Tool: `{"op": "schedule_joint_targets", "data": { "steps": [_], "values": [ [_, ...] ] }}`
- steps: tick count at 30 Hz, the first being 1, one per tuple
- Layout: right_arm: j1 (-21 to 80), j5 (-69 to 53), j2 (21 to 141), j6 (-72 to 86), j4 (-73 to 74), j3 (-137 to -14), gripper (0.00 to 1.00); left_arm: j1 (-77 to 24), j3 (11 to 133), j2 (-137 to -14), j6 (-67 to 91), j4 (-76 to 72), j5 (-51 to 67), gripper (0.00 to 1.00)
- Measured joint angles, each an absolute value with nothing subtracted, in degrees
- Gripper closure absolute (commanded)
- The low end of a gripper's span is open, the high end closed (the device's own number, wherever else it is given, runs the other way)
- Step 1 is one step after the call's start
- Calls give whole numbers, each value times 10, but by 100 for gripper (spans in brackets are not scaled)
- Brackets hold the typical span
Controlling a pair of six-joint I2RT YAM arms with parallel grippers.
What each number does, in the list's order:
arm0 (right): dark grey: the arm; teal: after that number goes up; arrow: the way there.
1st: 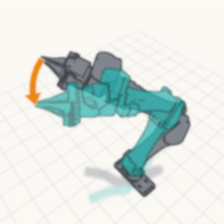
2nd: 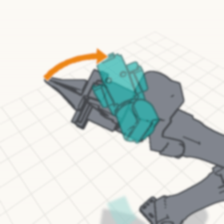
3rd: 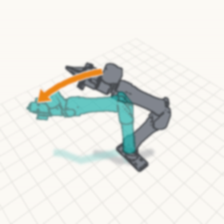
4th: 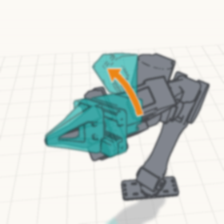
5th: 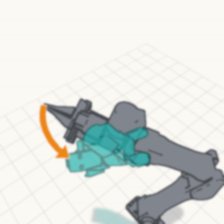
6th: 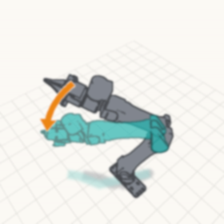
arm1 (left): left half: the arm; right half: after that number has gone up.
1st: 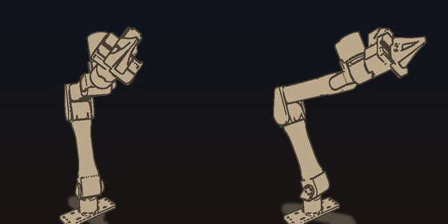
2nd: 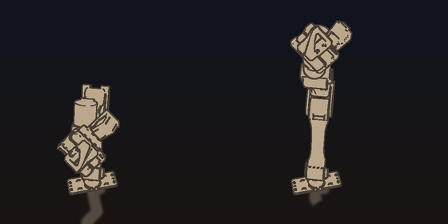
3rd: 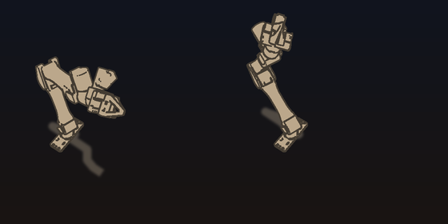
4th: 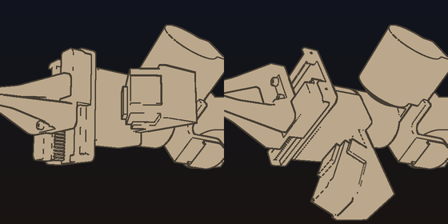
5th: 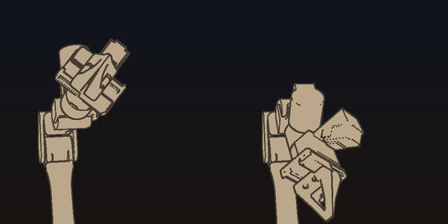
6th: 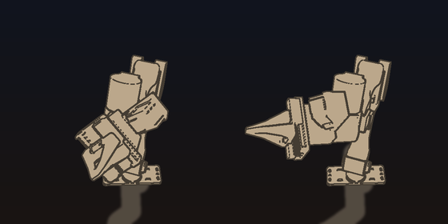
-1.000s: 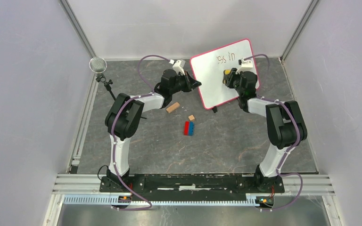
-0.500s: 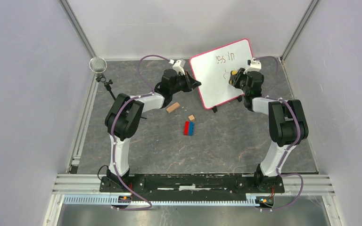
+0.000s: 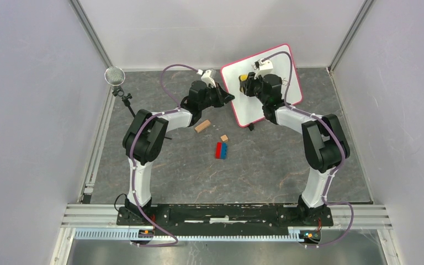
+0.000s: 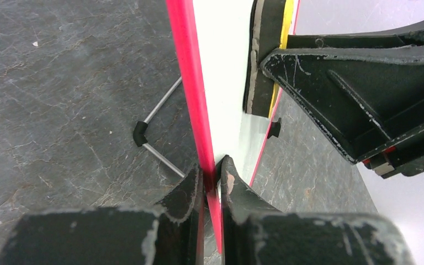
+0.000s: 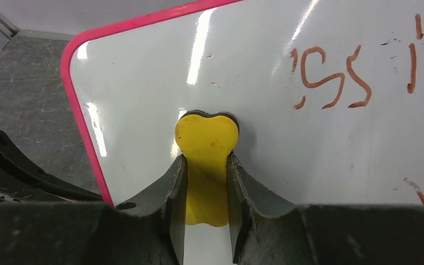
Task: Erase the whiteboard
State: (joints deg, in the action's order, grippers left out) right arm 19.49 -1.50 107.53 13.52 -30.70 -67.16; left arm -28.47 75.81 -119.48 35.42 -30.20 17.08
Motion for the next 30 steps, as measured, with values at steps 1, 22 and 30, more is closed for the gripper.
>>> {"op": "schedule_joint_targets", "data": {
  "steps": [1, 22, 30],
  "values": [
    [192, -18, 1078, 135, -303, -676, 100, -285, 758, -1195, 354, -303, 169, 98],
    [18, -41, 1113, 193, -274, -679, 100, -288, 758, -1193, 354, -302, 165, 98],
    [40, -18, 1105, 179, -271, -677, 100, -287, 758, -1192, 354, -298, 165, 98]
  ]
}}
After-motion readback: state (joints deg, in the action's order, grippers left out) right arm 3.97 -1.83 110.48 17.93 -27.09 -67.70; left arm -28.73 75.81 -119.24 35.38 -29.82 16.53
